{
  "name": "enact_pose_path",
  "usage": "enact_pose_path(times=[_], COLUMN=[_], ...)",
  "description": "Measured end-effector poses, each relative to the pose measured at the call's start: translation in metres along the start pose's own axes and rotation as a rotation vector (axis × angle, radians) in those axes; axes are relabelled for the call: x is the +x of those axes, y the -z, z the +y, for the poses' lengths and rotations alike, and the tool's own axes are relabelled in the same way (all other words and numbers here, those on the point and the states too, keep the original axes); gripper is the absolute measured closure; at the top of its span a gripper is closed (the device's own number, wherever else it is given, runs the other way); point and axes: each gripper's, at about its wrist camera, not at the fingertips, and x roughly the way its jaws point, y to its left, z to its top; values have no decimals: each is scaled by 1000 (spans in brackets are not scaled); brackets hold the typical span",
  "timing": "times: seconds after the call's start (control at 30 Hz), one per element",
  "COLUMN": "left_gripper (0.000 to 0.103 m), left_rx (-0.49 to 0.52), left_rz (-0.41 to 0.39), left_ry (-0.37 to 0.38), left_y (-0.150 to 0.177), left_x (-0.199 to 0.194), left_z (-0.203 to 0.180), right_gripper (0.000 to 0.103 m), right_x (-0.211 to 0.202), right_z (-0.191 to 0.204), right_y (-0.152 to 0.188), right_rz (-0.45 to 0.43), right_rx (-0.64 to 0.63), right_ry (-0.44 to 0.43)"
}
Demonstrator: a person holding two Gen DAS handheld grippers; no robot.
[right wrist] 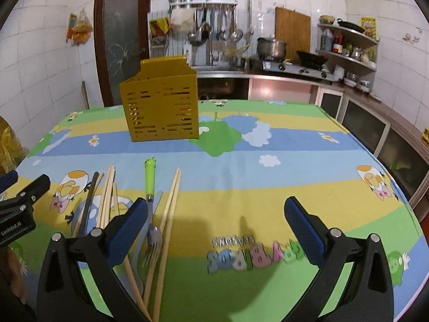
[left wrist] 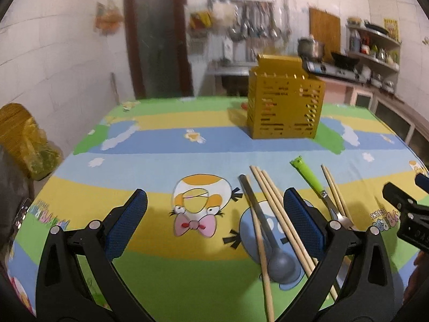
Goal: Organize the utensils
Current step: 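Move the left gripper toward the wooden chopsticks while the right gripper approaches them too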
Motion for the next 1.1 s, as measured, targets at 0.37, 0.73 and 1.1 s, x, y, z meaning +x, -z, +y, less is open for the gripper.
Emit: enact_pose_path(times=[0.37, 0.73, 1.1], left_gripper=[5, 5, 4], left_rx=[-47, -64, -36], left_rz=[219, 273, 300], left_ry=[22, 42, 53], left_y=[12, 20, 17], left_x=[71, 84, 91], left_z=[9, 12, 6], right_gripper=[4, 4, 4], right_x=[63, 80, 86], right_z=[2, 6, 6], right_y=[1, 7, 8], right_rz=[159, 225, 248], right_rx=[-9, -20, -8], right_ry=[24, 29, 20])
